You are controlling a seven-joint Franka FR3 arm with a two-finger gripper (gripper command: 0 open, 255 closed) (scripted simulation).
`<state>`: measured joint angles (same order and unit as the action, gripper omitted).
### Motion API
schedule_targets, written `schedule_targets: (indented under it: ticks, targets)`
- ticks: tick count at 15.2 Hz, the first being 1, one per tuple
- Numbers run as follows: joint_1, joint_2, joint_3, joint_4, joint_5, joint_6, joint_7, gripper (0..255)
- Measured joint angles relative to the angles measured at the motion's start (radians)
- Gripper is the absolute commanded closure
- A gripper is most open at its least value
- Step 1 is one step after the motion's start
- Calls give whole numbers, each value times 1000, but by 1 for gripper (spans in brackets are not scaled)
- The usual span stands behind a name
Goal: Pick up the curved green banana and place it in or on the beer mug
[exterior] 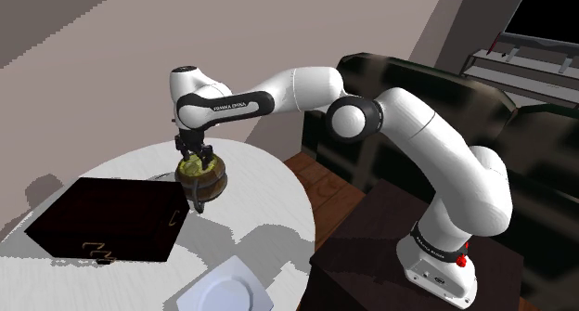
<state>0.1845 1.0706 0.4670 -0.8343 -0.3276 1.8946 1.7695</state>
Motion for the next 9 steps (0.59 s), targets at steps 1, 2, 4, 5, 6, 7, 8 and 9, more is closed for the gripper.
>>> schedule_targets:
  ticks: [1,2,4,5,6,7,8,9]
  targets:
    - [0,0,0,0,0,0,0,0]
    - [0,0,0,0,0,0,0,0]
    - [0,-8,1,1,1,-9,1,0]
    - [-5,-24,4,-9,4,-16,1,0]
    - [-2,-28,5,14,6,-39,-2,0]
    - [4,-29,6,46,8,-70,-6,0]
    - [6,-30,6,62,9,-85,-9,0]
    - [6,-34,7,63,10,-92,-10,0]
